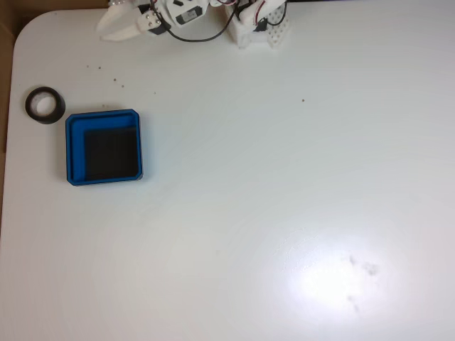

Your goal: Pick the black tape roll and drop it in the blue box

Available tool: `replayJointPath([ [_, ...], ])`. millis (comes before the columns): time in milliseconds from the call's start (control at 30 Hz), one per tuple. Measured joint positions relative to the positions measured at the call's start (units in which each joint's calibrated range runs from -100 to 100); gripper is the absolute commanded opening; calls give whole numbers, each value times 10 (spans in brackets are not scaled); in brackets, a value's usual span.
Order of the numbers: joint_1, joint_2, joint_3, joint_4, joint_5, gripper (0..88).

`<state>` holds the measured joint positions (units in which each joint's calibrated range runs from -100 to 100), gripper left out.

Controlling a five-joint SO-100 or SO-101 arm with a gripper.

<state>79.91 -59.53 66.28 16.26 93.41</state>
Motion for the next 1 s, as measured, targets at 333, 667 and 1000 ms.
replayJointPath([
  [333, 0, 224, -230, 0, 0, 12],
  [667, 0, 390, -529, 222, -2, 12],
  [1000, 0, 517, -788, 325, -3, 12],
])
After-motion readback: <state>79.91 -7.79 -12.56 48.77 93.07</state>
